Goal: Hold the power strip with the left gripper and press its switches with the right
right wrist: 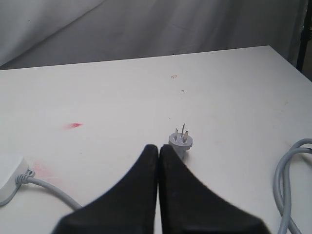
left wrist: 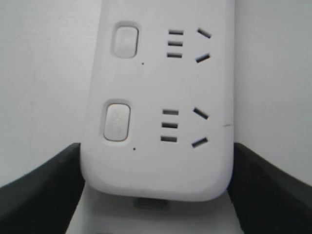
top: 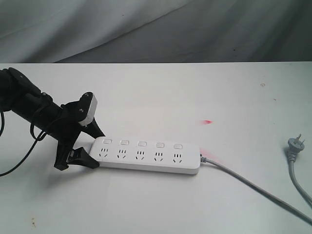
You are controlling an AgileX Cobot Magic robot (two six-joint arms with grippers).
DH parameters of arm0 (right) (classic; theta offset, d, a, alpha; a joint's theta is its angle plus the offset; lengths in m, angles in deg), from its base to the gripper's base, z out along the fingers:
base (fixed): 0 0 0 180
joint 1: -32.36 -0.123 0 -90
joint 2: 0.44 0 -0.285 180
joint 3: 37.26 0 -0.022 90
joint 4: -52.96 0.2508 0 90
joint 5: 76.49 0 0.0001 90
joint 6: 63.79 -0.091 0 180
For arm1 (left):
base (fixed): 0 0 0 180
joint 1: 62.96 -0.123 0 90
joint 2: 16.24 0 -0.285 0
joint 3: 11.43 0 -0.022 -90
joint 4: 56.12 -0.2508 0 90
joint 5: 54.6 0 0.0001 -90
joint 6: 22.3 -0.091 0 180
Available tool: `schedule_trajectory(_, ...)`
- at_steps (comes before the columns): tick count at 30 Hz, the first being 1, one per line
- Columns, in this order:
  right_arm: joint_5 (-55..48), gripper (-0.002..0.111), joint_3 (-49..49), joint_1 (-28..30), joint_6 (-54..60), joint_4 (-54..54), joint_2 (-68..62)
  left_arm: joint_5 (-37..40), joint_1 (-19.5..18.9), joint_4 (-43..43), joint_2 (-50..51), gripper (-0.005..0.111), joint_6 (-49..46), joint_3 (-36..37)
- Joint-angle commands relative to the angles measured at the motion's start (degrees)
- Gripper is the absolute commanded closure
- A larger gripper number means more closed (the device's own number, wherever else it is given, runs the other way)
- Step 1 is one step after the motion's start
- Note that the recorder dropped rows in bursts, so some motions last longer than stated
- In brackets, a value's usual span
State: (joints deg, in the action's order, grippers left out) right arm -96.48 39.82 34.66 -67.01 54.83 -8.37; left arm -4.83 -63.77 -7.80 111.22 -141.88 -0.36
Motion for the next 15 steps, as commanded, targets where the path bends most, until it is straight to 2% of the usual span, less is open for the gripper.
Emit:
schedule_trajectory(1, -0.2, 0.108, 0.1, 0.5, 0.0, 0.3, 0.1, -0.4, 0.4, 0.4, -0.3, 0.107, -0.4, -0.2)
schedule_trajectory(13, -0.2, 0.108, 0.1, 0.5, 0.0, 0.3, 0.1, -0.4, 0.4, 0.4, -0.3, 0.107, -0.4, -0.2)
schedule_trajectory(15, -0.2, 0.108, 0.1, 0.5, 0.0, 0.3, 0.1, -0.3, 0.4, 0.0, -0.3, 0.104, -0.4, -0.2)
